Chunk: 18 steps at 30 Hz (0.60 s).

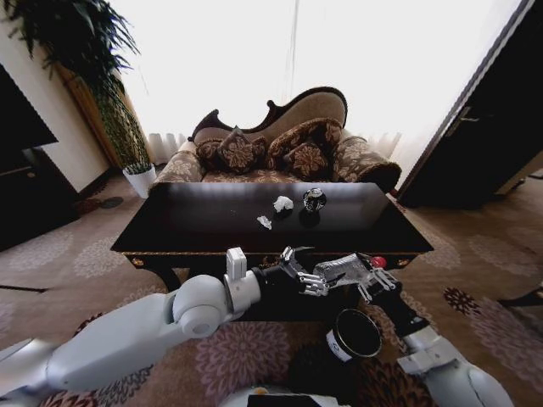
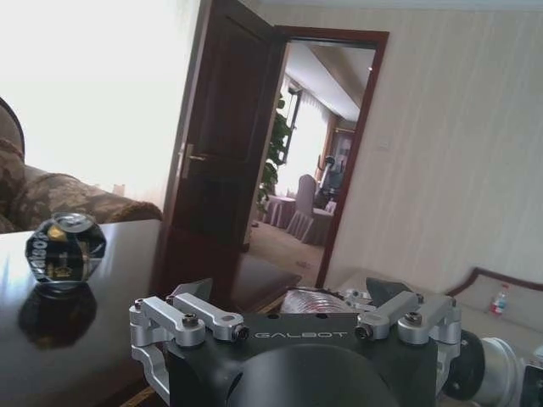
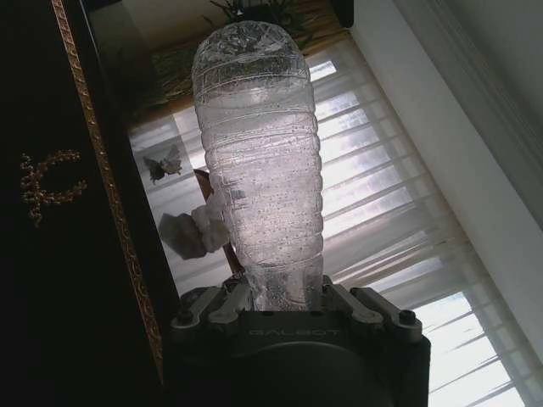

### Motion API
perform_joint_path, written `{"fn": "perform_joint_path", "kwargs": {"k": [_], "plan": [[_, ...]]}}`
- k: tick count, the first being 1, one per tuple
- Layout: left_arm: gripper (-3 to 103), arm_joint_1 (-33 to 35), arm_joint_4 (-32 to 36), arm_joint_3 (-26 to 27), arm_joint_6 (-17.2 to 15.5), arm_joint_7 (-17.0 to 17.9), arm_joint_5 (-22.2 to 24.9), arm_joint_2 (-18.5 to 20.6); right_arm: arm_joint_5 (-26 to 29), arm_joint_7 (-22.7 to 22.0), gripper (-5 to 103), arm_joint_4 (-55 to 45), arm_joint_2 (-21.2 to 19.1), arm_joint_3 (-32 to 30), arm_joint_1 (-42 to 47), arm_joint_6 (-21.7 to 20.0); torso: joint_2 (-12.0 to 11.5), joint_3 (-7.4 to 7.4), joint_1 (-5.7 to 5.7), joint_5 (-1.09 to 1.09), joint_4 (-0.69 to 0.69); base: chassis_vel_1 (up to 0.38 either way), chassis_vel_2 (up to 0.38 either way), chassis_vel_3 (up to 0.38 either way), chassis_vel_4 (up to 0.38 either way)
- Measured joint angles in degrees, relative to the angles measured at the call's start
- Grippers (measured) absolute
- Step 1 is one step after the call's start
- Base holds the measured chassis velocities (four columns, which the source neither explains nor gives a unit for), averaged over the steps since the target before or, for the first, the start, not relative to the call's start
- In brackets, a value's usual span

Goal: Move to the front of the table and place the trash on the table into the trash bin.

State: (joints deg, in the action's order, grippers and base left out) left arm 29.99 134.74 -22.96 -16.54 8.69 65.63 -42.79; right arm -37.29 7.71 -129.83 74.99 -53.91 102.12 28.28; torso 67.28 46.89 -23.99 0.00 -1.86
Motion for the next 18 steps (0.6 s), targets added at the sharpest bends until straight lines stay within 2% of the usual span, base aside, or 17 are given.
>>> {"fn": "perform_joint_path", "kwargs": {"k": [3,4,5,6,8,9,11,12,14,15,18], "plan": [[100,3.18,-0.29,3.99,0.59,-0.29,-1.09,1.26,1.49,0.05,25,0.44,0.02,0.31,0.07,-0.43,0.00,0.00,0.00,0.01,0.00,0.000,0.000,0.000,0.000],[100,10.88,-1.33,16.52,1.74,-0.63,-1.85,3.24,6.83,0.27,25,1.81,0.20,1.05,-0.04,-2.25,0.00,0.00,0.00,0.01,0.00,0.000,0.000,0.000,0.000],[100,11.94,-1.49,18.15,1.89,-0.65,-1.97,3.39,7.74,0.28,25,2.03,0.26,1.16,-0.10,-2.56,0.00,0.00,0.00,0.01,0.00,0.000,0.000,0.000,0.000],[100,15.38,-2.14,23.21,2.31,-0.75,-2.38,4.00,10.05,0.32,25,2.66,0.42,1.56,-0.19,-3.39,0.00,0.00,0.00,0.01,0.01,0.000,0.000,0.000,0.000],[100,18.70,-2.94,27.80,2.67,-0.73,-2.84,4.50,12.47,0.37,25,3.27,0.65,2.02,-0.12,-4.12,0.00,0.00,0.00,0.00,0.00,0.000,0.000,0.000,0.000],[100,18.70,-2.94,27.80,2.67,-0.73,-2.84,4.50,12.47,0.37,25,3.27,0.65,2.02,-0.12,-4.12,0.00,0.00,0.00,0.00,0.00,0.000,0.000,0.000,0.000],[100,21.95,-3.79,32.72,2.85,-0.82,-3.49,4.46,14.15,0.37,25,3.74,0.91,2.37,0.02,-4.65,0.00,0.00,0.00,0.01,0.01,0.000,0.000,0.000,0.000],[100,24.80,-4.88,37.76,3.03,-0.81,-3.70,3.96,16.14,0.25,25,4.35,1.36,2.87,0.13,-5.38,0.00,0.00,0.00,0.01,0.02,0.000,0.000,0.000,0.000],[100,25.78,-5.46,39.70,3.10,-0.79,-3.80,3.76,17.07,0.13,25,4.64,1.57,3.07,0.19,-5.68,0.00,0.00,0.00,0.01,0.01,0.000,0.000,0.000,0.000],[100,27.10,-6.71,42.85,3.30,-0.85,-4.38,3.61,18.61,-0.09,25,5.18,1.79,3.42,0.34,-6.16,0.00,0.00,0.00,0.01,0.01,0.000,0.000,0.000,0.000],[100,28.10,-9.45,47.12,3.81,-1.84,-6.04,3.65,21.68,-0.67,25,6.29,1.94,3.91,0.55,-6.94,0.00,0.00,0.00,0.01,0.01,0.000,0.000,0.000,0.000]]}}
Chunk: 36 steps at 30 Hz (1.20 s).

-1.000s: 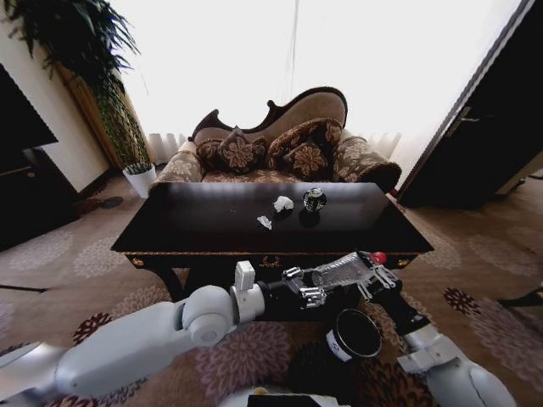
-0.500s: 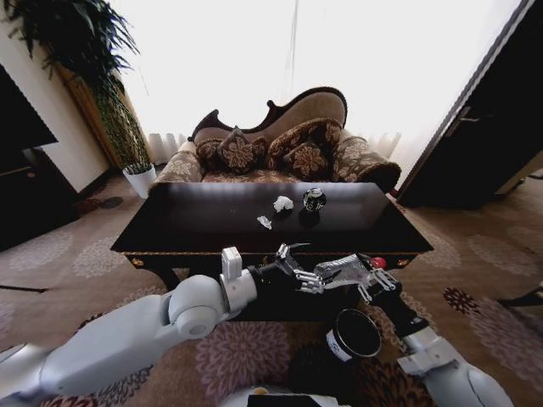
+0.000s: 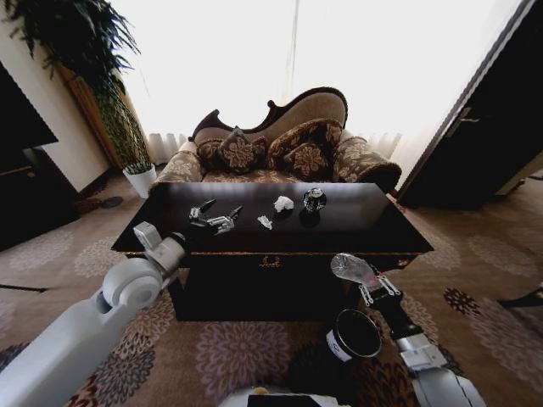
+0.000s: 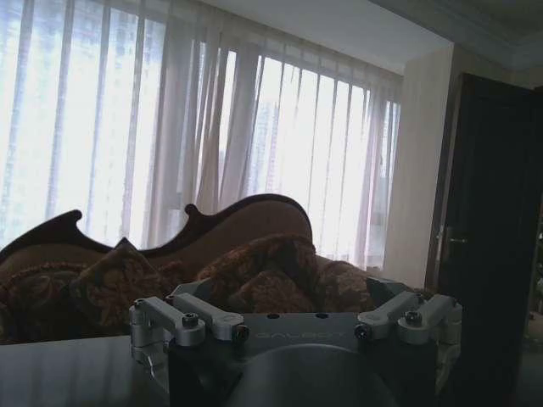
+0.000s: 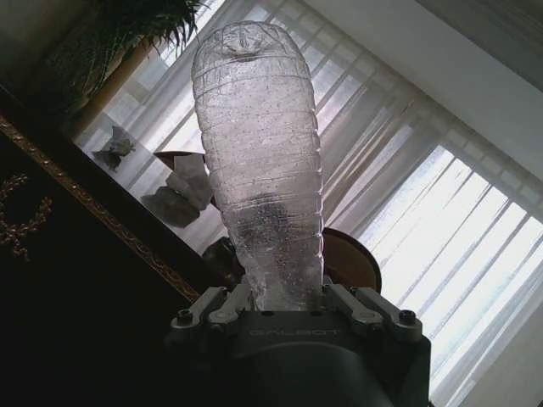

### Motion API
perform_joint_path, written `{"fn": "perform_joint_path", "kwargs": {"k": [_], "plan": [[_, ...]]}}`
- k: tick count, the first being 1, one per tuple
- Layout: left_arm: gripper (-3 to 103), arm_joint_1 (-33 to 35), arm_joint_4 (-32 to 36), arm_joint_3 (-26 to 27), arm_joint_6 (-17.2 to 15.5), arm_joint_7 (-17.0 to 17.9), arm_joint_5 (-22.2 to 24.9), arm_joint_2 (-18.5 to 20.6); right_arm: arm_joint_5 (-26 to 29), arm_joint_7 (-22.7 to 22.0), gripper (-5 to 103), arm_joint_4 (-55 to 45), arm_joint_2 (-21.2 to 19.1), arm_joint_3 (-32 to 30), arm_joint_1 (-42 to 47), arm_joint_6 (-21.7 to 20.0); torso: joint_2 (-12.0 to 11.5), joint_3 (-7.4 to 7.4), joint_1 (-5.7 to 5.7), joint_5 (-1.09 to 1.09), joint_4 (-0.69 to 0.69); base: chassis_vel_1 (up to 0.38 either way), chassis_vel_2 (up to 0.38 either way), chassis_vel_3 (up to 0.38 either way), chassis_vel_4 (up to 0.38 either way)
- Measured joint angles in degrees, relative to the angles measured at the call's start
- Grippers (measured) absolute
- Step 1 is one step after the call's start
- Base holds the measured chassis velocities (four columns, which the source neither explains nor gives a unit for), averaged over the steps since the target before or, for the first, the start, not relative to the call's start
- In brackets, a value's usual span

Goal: Move to the front of the table and place the trash on the table into the trash bin.

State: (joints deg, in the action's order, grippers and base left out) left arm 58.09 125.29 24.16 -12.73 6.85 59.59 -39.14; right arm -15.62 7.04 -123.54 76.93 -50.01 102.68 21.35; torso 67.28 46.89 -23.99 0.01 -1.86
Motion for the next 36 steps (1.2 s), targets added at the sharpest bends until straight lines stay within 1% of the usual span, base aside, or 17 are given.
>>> {"fn": "perform_joint_path", "kwargs": {"k": [1,4,5,6,8,10,11,14,16,17,20,21,23,25,27,32,36], "plan": [[100,0.00,0.00,0.00,0.00,0.00,0.00,0.00,0.00,0.00,25,0.00,0.00,0.00,0.00,0.00,0.00,0.00,0.00,0.00,0.00,0.000,0.000,0.000,0.000],[100,1.32,-4.12,4.75,1.03,-1.78,-2.32,0.27,6.15,-0.46,25,1.50,0.31,0.23,0.25,-1.42,0.00,0.00,0.00,0.00,-0.01,0.000,0.000,0.000,0.000],[100,1.32,-4.12,4.75,1.03,-1.78,-2.32,0.27,6.15,-0.46,25,1.50,0.31,0.23,0.25,-1.42,0.00,0.00,0.00,0.00,-0.01,0.000,0.000,0.000,0.000],[100,1.64,-4.67,5.42,1.16,-2.05,-2.45,0.27,7.26,-0.48,25,1.79,0.37,0.25,0.28,-1.58,0.00,0.00,0.00,0.00,-0.01,0.000,0.000,0.000,0.000],[100,3.81,-7.06,8.89,1.89,-3.43,-3.54,0.07,11.77,-0.62,25,2.94,0.60,0.48,0.43,-2.41,0.00,0.00,0.00,0.00,-0.01,0.000,0.000,0.000,0.000],[100,6.17,-8.64,11.93,2.62,-4.57,-4.64,-0.56,14.90,-0.76,25,4.16,0.87,0.54,0.35,-3.00,0.00,0.00,0.00,0.00,-0.01,0.000,0.000,0.000,0.000],[100,6.17,-8.64,11.93,2.62,-4.57,-4.64,-0.56,14.90,-0.76,25,4.16,0.87,0.54,0.35,-3.00,0.00,0.00,0.00,0.00,-0.01,0.000,0.000,0.000,0.000],[100,10.69,-10.72,16.36,4.15,-6.81,-6.68,-2.01,18.71,-0.82,25,6.57,1.53,0.28,-0.25,-3.99,0.00,0.00,0.00,0.00,0.00,0.000,0.000,0.000,0.000],[100,13.06,-11.68,18.32,5.31,-8.17,-7.76,-2.52,20.25,-0.87,25,8.32,1.76,0.13,-0.77,-4.46,0.00,0.00,0.00,0.00,0.00,0.000,0.000,0.000,0.000],[100,13.06,-11.68,18.32,5.31,-8.17,-7.76,-2.52,20.25,-0.87,25,8.32,1.76,0.13,-0.77,-4.46,0.00,0.00,0.00,0.00,0.00,0.000,0.000,0.000,0.000],[100,16.35,-12.70,20.63,7.17,-10.77,-7.83,-3.13,23.28,-0.92,25,12.18,1.87,0.34,-1.82,-5.40,0.00,0.00,0.00,-0.01,0.00,0.000,0.000,0.000,0.000],[100,16.35,-12.70,20.63,7.17,-10.77,-7.83,-3.13,23.28,-0.92,25,12.18,1.87,0.34,-1.82,-5.40,0.00,0.00,0.00,-0.01,0.00,0.000,0.000,0.000,0.000],[100,17.33,-12.88,21.07,8.53,-12.05,-7.63,-3.49,24.58,-0.93,25,15.57,1.73,0.70,-3.15,-5.55,0.00,0.00,0.00,-0.01,0.00,0.000,0.000,0.000,0.000],[100,17.45,-12.82,21.07,8.89,-12.18,-7.63,-3.56,24.99,-0.93,25,16.61,1.63,0.92,-3.64,-5.60,0.00,0.00,0.00,0.00,-0.01,0.000,0.000,0.000,0.000],[100,17.37,-12.21,20.83,9.43,-12.34,-7.46,-3.62,25.67,-0.94,25,19.82,1.29,1.68,-5.46,-5.66,0.00,0.00,0.00,-0.02,-0.01,0.000,0.000,0.000,0.000],[100,16.84,-11.46,19.88,9.62,-13.37,-5.58,-3.53,26.03,-0.94,25,26.90,0.86,3.19,-9.43,-5.65,0.00,0.00,0.00,-0.02,-0.01,0.000,0.000,0.000,0.000],[100,16.67,-11.20,19.45,9.55,-13.65,-5.99,-3.36,27.10,-0.90,25,32.37,0.57,4.10,-12.16,-5.60,0.00,0.00,0.00,-0.02,-0.01,0.000,0.000,0.000,0.000]]}}
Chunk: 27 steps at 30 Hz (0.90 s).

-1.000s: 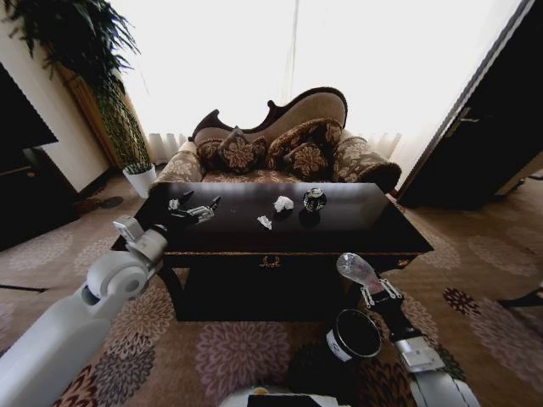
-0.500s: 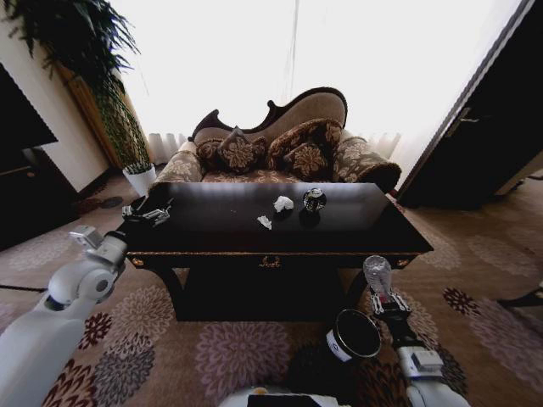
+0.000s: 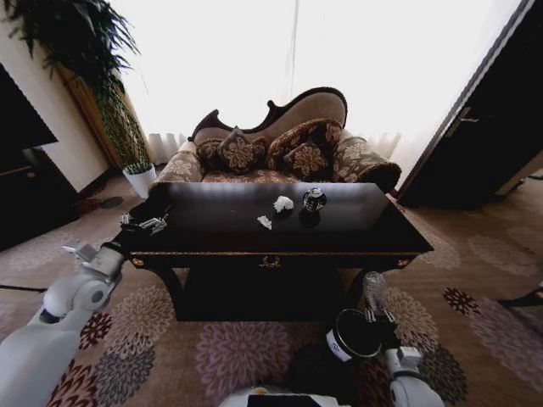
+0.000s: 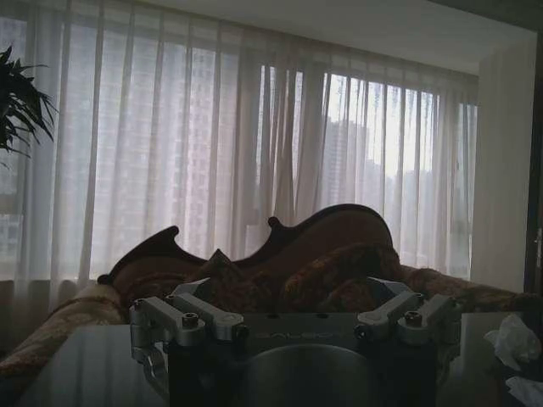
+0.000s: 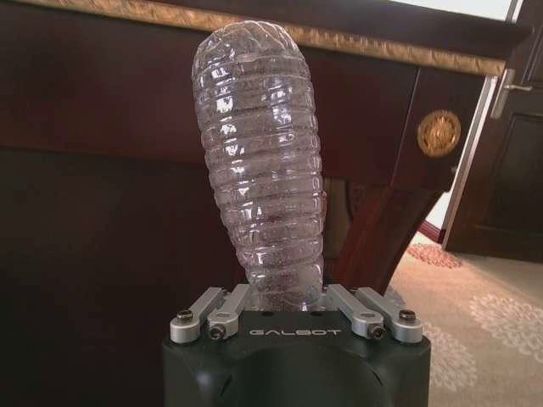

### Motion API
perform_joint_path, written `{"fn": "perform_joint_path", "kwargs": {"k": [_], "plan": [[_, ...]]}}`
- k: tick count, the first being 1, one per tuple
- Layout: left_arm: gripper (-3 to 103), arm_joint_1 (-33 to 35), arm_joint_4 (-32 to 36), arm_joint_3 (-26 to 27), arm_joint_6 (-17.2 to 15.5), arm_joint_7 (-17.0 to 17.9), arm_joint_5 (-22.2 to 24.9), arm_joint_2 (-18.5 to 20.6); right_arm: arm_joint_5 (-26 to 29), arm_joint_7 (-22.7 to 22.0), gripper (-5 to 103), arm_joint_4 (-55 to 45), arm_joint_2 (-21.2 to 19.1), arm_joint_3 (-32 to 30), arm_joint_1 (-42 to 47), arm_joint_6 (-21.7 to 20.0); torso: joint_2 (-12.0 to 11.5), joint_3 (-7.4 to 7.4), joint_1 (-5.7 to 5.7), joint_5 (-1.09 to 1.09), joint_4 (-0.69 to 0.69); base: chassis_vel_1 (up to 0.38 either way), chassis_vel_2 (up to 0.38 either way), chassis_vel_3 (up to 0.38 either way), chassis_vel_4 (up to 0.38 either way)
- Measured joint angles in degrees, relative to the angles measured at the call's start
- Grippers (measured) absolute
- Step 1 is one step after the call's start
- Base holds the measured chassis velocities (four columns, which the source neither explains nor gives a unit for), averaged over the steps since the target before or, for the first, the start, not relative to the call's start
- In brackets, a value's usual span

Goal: Move to the front of the table and place the trash on the table into the trash bin.

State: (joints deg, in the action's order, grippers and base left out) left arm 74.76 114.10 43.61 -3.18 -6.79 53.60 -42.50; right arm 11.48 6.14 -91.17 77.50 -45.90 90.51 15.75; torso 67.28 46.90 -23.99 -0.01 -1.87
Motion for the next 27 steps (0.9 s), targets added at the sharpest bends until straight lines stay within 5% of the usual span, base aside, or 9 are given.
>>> {"fn": "perform_joint_path", "kwargs": {"k": [11,17,27], "plan": [[100,-0.13,0.09,-0.17,-0.23,0.00,-0.14,0.07,4.02,1.60,25,18.26,-1.89,1.84,-9.34,0.62,0.00,0.00,0.00,0.01,0.01,0.000,0.000,0.000,0.000],[100,-0.15,0.12,-0.20,-0.29,0.01,-0.15,0.09,12.80,3.05,25,27.68,-2.60,4.33,-14.47,-1.81,0.00,0.00,0.00,0.00,0.01,0.000,0.000,0.000,0.000],[100,-0.19,0.12,-0.24,-0.32,0.03,-0.15,0.12,15.44,4.07,25,44.19,-4.70,5.20,-26.06,-0.86,0.00,0.00,0.00,0.01,0.02,0.000,0.000,0.000,0.000]]}}
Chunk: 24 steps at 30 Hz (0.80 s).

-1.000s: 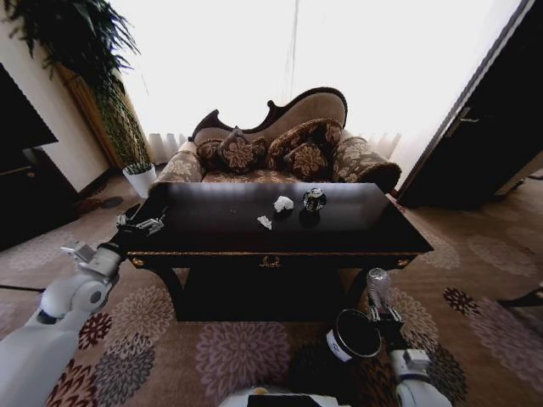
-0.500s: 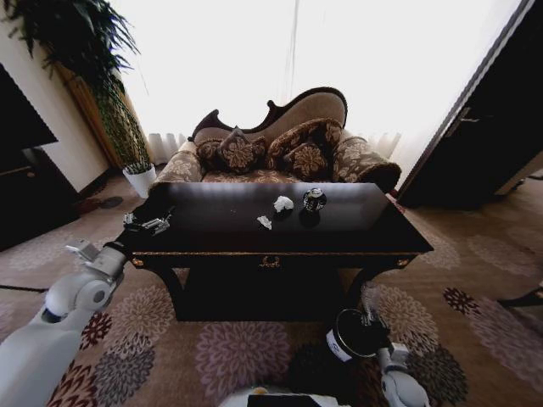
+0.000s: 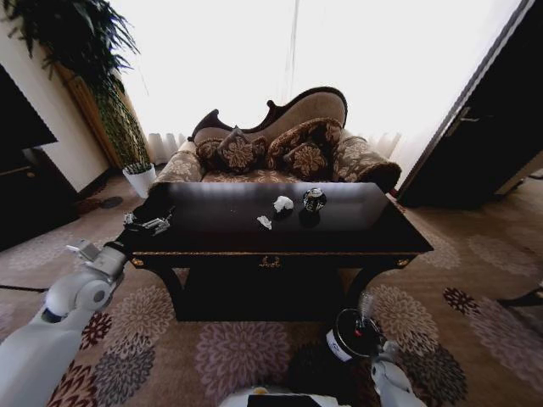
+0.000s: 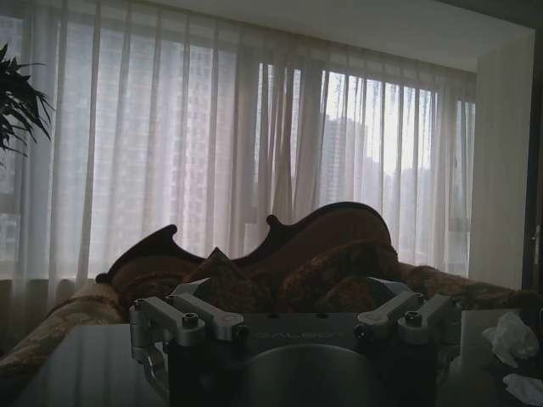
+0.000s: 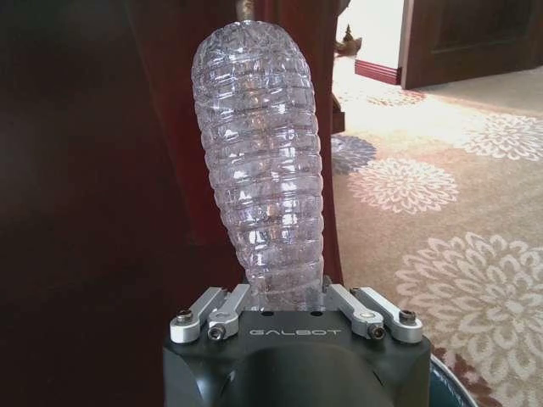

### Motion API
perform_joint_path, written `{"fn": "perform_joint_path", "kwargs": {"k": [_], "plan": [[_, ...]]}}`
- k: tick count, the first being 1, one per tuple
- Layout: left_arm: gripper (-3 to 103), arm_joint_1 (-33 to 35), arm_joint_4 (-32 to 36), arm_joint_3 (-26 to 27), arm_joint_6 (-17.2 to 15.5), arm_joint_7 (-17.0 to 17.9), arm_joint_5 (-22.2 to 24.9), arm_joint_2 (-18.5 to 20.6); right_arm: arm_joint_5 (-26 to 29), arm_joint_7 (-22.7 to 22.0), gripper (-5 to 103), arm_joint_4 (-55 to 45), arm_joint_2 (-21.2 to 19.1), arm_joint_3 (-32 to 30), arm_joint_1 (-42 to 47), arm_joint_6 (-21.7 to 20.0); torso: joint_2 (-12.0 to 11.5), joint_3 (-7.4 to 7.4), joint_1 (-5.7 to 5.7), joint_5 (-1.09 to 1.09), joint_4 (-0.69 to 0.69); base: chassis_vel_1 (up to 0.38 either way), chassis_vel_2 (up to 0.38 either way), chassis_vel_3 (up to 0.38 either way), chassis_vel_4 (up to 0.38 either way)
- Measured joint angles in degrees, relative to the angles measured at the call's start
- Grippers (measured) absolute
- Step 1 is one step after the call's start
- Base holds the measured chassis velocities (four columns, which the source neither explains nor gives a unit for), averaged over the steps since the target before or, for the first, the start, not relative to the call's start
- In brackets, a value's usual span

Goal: Move to the front of the table and place the trash on the table into the trash bin.

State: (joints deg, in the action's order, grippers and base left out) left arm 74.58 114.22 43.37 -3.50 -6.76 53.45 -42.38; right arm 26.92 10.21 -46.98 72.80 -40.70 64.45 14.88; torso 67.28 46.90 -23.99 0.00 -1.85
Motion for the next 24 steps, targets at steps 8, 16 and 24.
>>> {"fn": "perform_joint_path", "kwargs": {"k": [8,16,24], "plan": [[100,-0.02,0.00,-0.02,-0.03,0.02,0.00,0.01,0.38,0.51,25,8.95,-0.34,-0.26,-5.46,0.48,0.00,0.00,0.00,-0.01,-0.01,0.000,0.000,0.000,0.000],[100,-0.02,0.00,-0.02,-0.05,0.05,0.01,0.01,2.64,1.22,22,12.22,-1.33,-0.81,-6.04,0.08,0.00,0.00,0.00,0.00,-0.01,0.000,0.000,0.000,0.000],[100,-0.02,0.00,-0.02,-0.05,0.08,0.01,0.01,2.91,0.93,48,10.65,-1.02,-1.32,-4.74,-0.68,0.00,0.00,0.00,0.00,-0.01,0.000,0.000,0.000,0.000]]}}
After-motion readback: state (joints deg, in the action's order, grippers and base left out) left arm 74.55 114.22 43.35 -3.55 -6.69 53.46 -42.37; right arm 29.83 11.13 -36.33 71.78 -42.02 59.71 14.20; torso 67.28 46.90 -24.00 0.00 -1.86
